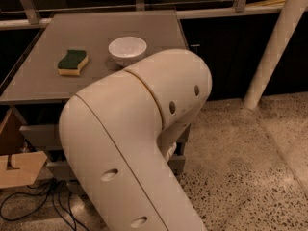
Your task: Close middle drawer
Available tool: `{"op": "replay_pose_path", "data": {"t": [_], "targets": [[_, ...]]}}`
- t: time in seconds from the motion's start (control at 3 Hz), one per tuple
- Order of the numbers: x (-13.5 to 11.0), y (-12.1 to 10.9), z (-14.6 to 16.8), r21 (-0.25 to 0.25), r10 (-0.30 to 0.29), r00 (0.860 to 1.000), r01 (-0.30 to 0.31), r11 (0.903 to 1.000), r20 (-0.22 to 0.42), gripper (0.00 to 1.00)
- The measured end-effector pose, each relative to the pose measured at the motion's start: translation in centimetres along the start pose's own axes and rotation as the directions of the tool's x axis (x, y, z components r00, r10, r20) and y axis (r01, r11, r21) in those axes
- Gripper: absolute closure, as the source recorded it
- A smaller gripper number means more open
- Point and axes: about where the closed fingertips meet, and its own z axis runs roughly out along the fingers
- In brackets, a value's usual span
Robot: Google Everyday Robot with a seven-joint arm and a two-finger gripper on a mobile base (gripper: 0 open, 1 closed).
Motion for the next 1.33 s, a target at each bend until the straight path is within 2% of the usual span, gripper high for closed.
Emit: {"op": "replay_pose_path", "data": {"t": [0.33,0.67,1.0,1.33], "targets": [[0.0,0.0,0.0,0.0,0.0,1.0,0.0,1.0,0.0,0.58],[0.0,0.0,0.0,0.0,0.0,1.0,0.0,1.0,0.0,0.27],[0.0,0.0,0.0,0.0,0.0,1.0,0.0,1.0,0.0,0.04],[0.0,0.0,0.0,0.0,0.0,1.0,0.0,1.0,0.0,0.0]]}}
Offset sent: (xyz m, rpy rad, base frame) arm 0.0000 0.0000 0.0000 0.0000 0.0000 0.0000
